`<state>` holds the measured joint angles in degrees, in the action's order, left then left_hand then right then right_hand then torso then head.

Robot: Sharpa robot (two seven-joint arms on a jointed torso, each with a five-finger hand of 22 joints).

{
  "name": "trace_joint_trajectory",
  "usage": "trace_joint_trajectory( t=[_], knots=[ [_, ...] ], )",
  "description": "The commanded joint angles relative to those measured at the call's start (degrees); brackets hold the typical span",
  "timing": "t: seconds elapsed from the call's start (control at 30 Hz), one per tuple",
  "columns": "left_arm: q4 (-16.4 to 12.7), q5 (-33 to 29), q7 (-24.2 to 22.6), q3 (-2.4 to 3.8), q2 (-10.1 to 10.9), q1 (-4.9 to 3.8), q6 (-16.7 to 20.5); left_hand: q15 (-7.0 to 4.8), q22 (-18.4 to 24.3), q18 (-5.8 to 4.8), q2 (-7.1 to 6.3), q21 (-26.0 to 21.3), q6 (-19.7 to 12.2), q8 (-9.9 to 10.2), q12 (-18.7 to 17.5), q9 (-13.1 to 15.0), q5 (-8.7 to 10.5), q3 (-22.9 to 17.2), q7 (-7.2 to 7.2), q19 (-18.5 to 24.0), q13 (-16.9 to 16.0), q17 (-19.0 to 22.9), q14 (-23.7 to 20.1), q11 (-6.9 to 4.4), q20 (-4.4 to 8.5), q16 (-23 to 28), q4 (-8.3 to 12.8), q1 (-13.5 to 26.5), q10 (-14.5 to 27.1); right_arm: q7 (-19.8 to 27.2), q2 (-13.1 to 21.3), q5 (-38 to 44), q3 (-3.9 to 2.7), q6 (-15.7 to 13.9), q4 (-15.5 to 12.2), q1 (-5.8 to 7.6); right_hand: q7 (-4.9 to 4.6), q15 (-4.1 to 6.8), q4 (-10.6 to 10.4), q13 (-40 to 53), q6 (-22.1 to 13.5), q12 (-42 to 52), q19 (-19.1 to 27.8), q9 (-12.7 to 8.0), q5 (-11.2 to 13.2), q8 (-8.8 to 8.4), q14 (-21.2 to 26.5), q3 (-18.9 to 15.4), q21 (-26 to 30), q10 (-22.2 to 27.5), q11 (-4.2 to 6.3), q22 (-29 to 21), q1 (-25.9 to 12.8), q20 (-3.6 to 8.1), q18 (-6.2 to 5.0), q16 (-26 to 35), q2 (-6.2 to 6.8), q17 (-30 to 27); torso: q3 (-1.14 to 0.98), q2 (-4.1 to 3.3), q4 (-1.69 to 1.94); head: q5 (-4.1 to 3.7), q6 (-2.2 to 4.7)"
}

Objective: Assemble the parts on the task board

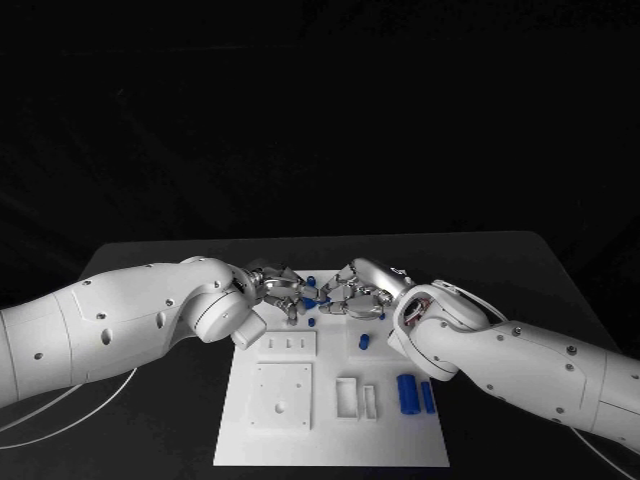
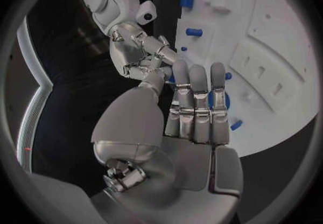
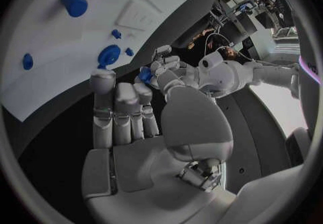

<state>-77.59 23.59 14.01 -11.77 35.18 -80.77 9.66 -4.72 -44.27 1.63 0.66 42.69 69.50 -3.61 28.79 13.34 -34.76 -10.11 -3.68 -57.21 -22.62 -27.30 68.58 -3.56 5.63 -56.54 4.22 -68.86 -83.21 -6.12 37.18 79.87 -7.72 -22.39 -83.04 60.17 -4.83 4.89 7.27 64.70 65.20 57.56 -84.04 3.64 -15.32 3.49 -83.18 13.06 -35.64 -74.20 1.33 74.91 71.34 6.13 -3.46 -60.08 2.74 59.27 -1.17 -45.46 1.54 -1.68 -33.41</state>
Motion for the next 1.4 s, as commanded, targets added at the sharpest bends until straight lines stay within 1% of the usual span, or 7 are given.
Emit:
trace_joint_trajectory(
  t=[0.03,0.3,0.53,0.77,1.07,1.27,1.4],
  knots=[
    [0.3,-0.1,-0.6,0.04,0.1,-0.05,1.3,-0.30,-0.1,-0.78,0.27,0.2,6.5,-0.2,-0.2,46.7,-0.36,0.0,5.58,0.2,-0.1,-0.1,0.1,-0.73,0.32,-0.1,0.4,-0.5,0.3,1.4,0.2,-0.7,0.07,-0.2,-0.3,-0.21,0.06,0.01,0.1,0.0,-0.3,-0.2,-2.2,0.1,-0.1,0.07,0.0,-0.3,0.3,0.3,-0.17,4.2,0.3,-0.03,-0.49,0.4,0.26,0.0,0.01,0.01,0.01,0.03,-0.10],
    [0.3,0.0,-0.4,0.01,0.2,-0.03,0.9,-0.41,-0.7,-0.73,0.27,0.1,7.4,-0.3,0.2,47.1,-0.20,0.4,5.87,-0.2,-0.6,-0.7,0.5,-0.89,0.36,-0.6,0.8,-0.1,-0.3,1.7,0.5,-0.9,0.07,-0.9,-0.4,-0.32,0.16,0.04,0.3,0.0,0.0,-0.1,-2.2,0.1,0.0,0.09,0.0,0.0,0.3,0.3,-0.11,4.3,0.5,-0.01,-0.50,0.3,-0.05,0.0,-0.03,0.02,0.03,0.04,-0.20],
    [0.1,-0.3,-0.4,-0.02,0.2,-0.03,-0.2,-0.54,-1.2,-0.77,0.48,0.1,7.7,-0.3,0.7,48.3,-0.16,0.6,6.03,-0.4,-1.4,-1.2,0.7,-1.03,0.47,-0.9,0.9,0.3,-0.4,1.7,0.4,-1.0,0.06,-1.4,-0.3,-0.34,0.35,0.15,1.2,0.1,0.9,0.1,-2.3,0.1,1.7,0.07,0.0,2.0,0.2,0.2,0.03,4.3,0.6,0.10,-0.40,0.3,-0.46,0.1,0.01,0.04,0.03,-0.10,-0.24],
    [0.0,-0.9,-0.4,-0.03,0.2,-0.02,-0.2,-0.52,-1.3,-0.78,0.73,0.0,7.6,-0.2,0.7,48.4,0.08,0.6,6.02,-0.4,-1.4,-1.2,0.7,-1.01,0.46,-0.8,0.8,0.3,-0.4,1.6,0.3,-0.8,0.06,-1.2,-0.2,-0.35,0.27,0.10,1.1,-0.1,0.5,-0.1,-2.3,0.1,1.0,0.07,0.0,1.8,0.5,0.3,-0.04,4.3,-0.2,0.08,-0.41,0.4,0.28,0.0,0.02,0.06,0.02,-0.10,-0.25],
    [0.0,-1.7,-0.4,-0.05,0.2,-0.02,0.7,-0.56,-1.4,-0.81,1.30,-0.2,7.9,-0.3,0.8,48.6,0.87,0.7,6.15,-0.6,-1.6,-1.4,1.0,-1.07,0.47,-0.8,0.4,0.7,-0.6,1.6,0.1,-0.5,0.06,-1.4,-0.2,-0.41,-0.53,-0.24,-0.4,-0.7,-2.4,-0.7,-2.3,0.0,-2.9,0.09,0.0,-2.9,1.0,0.7,-0.56,4.2,-0.9,-0.27,-0.85,0.7,1.47,-0.2,0.01,0.03,0.10,-0.01,-0.19],
    [0.1,-1.9,-0.2,-0.06,0.2,-0.02,1.2,-0.74,-1.9,-0.91,1.60,-0.3,8.2,-0.3,1.4,50.0,0.89,0.9,6.36,-1.0,-2.4,-2.0,1.3,-1.26,0.67,-1.2,0.3,1.0,-0.8,1.7,0.0,-0.5,0.06,-1.6,-0.3,-0.51,-0.76,-0.45,-1.7,-1.2,-3.8,-0.9,-2.3,0.0,-4.2,0.09,0.1,-8.4,1.6,1.1,-0.86,4.1,0.3,-0.57,-1.26,0.8,1.05,-0.4,-0.02,0.01,0.02,0.04,-0.16],
    [0.1,-1.9,-0.1,-0.08,0.1,-0.02,1.0,-0.78,-2.2,-0.92,1.67,-0.3,8.2,-0.3,1.7,50.6,0.87,0.9,6.39,-1.0,-2.7,-2.2,1.3,-1.30,0.70,-1.3,0.4,1.0,-0.7,1.7,-0.1,-0.4,0.06,-1.9,-0.3,-0.56,-0.86,-0.48,-2.0,-1.3,-4.0,-0.9,-2.3,0.0,-4.3,0.08,0.1,-9.2,1.7,1.1,-0.84,4.1,0.5,-0.59,-1.30,0.8,0.97,-0.4,-0.06,0.02,0.05,0.04,-0.22]
  ],
)
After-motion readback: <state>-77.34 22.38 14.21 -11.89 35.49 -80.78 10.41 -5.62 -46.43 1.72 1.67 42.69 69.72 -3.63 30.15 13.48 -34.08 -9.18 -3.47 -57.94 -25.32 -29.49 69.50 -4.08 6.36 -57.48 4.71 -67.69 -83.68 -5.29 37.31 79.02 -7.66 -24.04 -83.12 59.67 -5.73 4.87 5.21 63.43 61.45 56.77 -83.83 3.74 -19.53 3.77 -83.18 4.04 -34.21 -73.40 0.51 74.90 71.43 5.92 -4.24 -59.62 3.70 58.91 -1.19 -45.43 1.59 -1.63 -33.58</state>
